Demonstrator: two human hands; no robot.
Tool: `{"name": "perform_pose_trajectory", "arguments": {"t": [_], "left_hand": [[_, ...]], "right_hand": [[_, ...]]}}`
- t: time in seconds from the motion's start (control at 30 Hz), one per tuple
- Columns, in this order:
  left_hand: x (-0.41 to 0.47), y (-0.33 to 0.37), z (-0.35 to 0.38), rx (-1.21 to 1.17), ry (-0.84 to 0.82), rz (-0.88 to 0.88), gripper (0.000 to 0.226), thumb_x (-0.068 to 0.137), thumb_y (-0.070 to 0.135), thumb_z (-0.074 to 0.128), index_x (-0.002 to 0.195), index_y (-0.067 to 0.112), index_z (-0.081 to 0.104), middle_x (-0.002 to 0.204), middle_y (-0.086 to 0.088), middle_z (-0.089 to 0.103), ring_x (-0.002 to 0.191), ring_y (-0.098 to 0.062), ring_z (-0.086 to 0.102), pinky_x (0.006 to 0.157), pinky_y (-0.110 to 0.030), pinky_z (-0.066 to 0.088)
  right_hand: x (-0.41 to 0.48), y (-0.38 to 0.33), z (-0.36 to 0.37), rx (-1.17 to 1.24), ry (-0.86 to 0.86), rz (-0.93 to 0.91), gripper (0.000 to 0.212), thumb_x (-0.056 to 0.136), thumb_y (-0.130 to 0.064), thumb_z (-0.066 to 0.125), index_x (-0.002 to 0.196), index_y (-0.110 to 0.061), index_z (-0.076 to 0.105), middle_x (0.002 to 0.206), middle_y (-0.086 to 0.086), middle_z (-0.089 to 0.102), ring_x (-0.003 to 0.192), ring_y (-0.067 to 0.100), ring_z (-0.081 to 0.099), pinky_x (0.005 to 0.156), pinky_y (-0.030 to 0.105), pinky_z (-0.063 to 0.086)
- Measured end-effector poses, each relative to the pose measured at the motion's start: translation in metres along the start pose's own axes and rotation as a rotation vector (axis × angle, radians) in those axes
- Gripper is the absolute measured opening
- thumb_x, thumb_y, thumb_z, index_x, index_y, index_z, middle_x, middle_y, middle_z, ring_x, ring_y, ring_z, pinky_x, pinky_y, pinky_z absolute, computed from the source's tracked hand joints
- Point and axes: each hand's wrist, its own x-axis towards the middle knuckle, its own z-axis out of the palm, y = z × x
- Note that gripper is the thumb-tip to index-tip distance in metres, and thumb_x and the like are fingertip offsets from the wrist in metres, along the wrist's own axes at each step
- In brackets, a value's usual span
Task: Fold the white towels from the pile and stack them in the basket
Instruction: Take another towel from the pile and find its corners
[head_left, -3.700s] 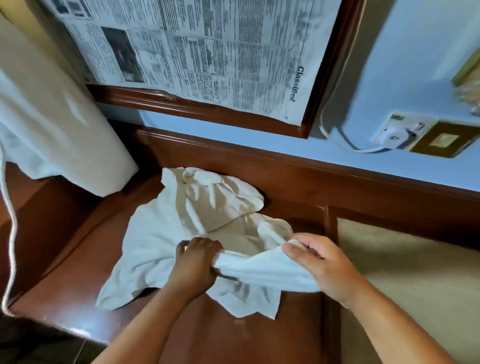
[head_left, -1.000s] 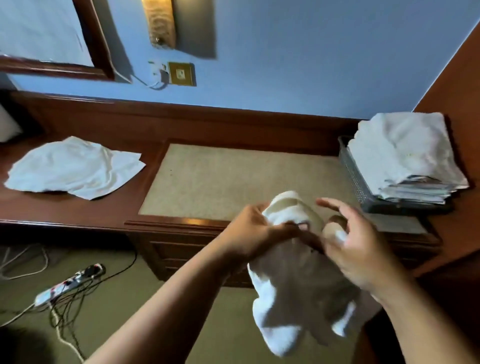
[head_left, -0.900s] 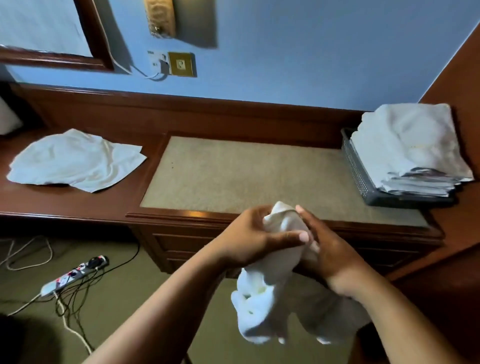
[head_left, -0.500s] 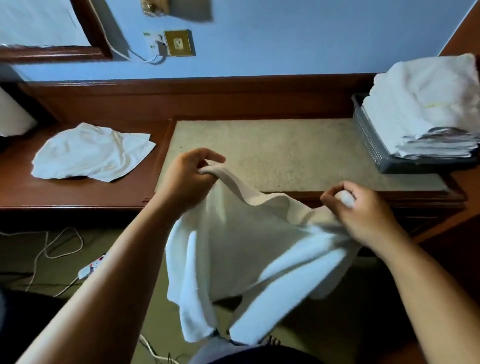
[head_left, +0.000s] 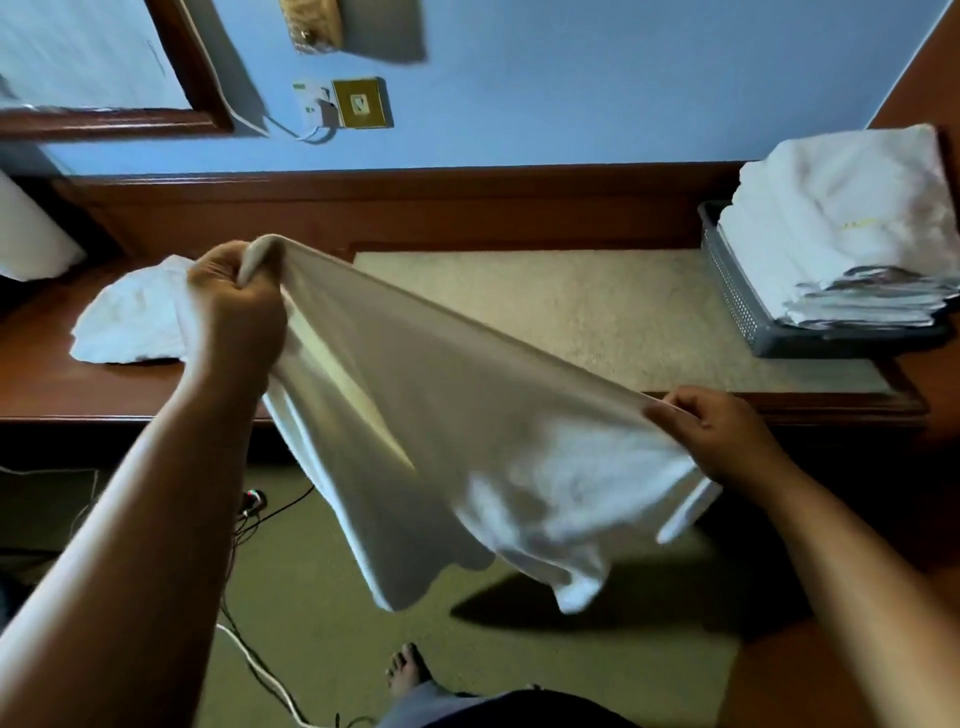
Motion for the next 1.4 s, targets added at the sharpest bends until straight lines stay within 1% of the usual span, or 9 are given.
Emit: {"name": "perform_pose_trajectory", "arguments": {"t": [0.13, 0.33, 0.47, 0.63, 0.83, 1.0, 1.17, 1.27, 1.4], "left_hand": [[-0.026, 0.006, 0.021, -0.044, -0.212, 0.031, 0.041, 0.082, 0.061, 0.059, 0.078, 0.021, 0.067, 0.062, 0.0, 0.053, 0.058, -0.013, 0.045, 0.059, -0.032, 0.038], [-0.12, 0.055, 0.073, 0.01, -1.062, 0.262, 0.056, 0.076, 0.052, 0.082, 0.126, 0.045, 0.058, 0.075, 0.01, 0.07, 0.066, 0.001, 0.065, 0.06, -0.021, 0.05], [-0.113, 0.057, 0.094, -0.111, -0.82, 0.298, 0.018, 0.093, 0.039, 0.064, 0.091, 0.022, 0.07, 0.077, -0.003, 0.07, 0.068, -0.009, 0.062, 0.066, -0.048, 0.053], [-0.083, 0.067, 0.086, -0.223, -0.625, 0.222, 0.015, 0.091, 0.036, 0.06, 0.081, 0.028, 0.069, 0.073, 0.01, 0.064, 0.069, -0.005, 0.058, 0.066, -0.034, 0.049], [-0.065, 0.057, 0.081, -0.261, -0.447, 0.014, 0.024, 0.095, 0.02, 0.064, 0.076, 0.032, 0.07, 0.065, 0.016, 0.066, 0.063, 0.001, 0.058, 0.067, -0.03, 0.048], [-0.075, 0.046, 0.082, -0.144, -0.563, 0.069, 0.02, 0.096, 0.023, 0.064, 0.078, 0.027, 0.069, 0.072, 0.006, 0.068, 0.066, -0.009, 0.062, 0.064, -0.03, 0.048], [-0.073, 0.048, 0.092, 0.022, -0.855, 0.243, 0.013, 0.097, 0.028, 0.064, 0.085, 0.03, 0.071, 0.079, 0.011, 0.071, 0.073, -0.004, 0.067, 0.061, -0.021, 0.046], [-0.064, 0.054, 0.095, 0.11, -0.908, 0.384, 0.016, 0.097, 0.035, 0.063, 0.103, 0.027, 0.075, 0.096, 0.01, 0.073, 0.088, -0.009, 0.068, 0.074, -0.029, 0.056], [-0.04, 0.07, 0.089, 0.033, -0.906, 0.607, 0.026, 0.098, 0.037, 0.058, 0.11, 0.024, 0.077, 0.106, 0.01, 0.075, 0.095, -0.001, 0.069, 0.083, -0.031, 0.06]], "right_hand": [[-0.001, -0.008, 0.009, 0.118, 0.103, 0.02, 0.039, 0.093, -0.042, 0.066, 0.067, -0.013, 0.06, 0.059, -0.002, 0.056, 0.057, 0.007, 0.049, 0.057, 0.024, 0.038], [-0.006, -0.108, 0.0, 0.527, -0.036, -0.189, 0.022, 0.094, -0.036, 0.064, 0.087, -0.017, 0.073, 0.074, -0.005, 0.07, 0.056, 0.005, 0.056, 0.049, 0.017, 0.041], [-0.003, -0.12, -0.018, 0.399, -0.078, -0.258, 0.024, 0.081, -0.045, 0.077, 0.091, -0.025, 0.069, 0.08, -0.009, 0.07, 0.065, 0.005, 0.06, 0.054, 0.018, 0.045], [0.002, -0.058, -0.012, -0.186, -0.265, -0.028, 0.012, 0.08, -0.024, 0.08, 0.086, -0.029, 0.071, 0.082, -0.012, 0.069, 0.078, 0.011, 0.063, 0.063, 0.028, 0.043], [-0.014, 0.024, 0.002, -0.062, -0.045, 0.273, 0.019, 0.09, -0.033, 0.073, 0.081, -0.016, 0.072, 0.075, 0.006, 0.07, 0.071, 0.024, 0.064, 0.066, 0.035, 0.047], [-0.014, 0.024, -0.016, 0.456, 0.307, 0.297, 0.014, 0.094, -0.021, 0.069, 0.08, -0.021, 0.066, 0.067, -0.009, 0.067, 0.057, -0.001, 0.055, 0.064, 0.027, 0.044], [0.001, -0.026, -0.024, 0.867, 0.454, 0.158, 0.023, 0.092, -0.018, 0.059, 0.071, -0.019, 0.067, 0.069, -0.011, 0.065, 0.072, 0.006, 0.058, 0.071, 0.025, 0.044], [0.006, -0.059, -0.018, 0.731, 0.316, 0.094, 0.018, 0.086, -0.033, 0.062, 0.081, -0.016, 0.064, 0.075, 0.0, 0.062, 0.075, 0.015, 0.057, 0.073, 0.032, 0.041], [0.014, -0.098, -0.001, 0.39, 0.115, 0.018, 0.047, 0.072, -0.067, 0.075, 0.104, -0.035, 0.065, 0.088, -0.013, 0.068, 0.082, 0.009, 0.063, 0.068, 0.027, 0.046]]}}
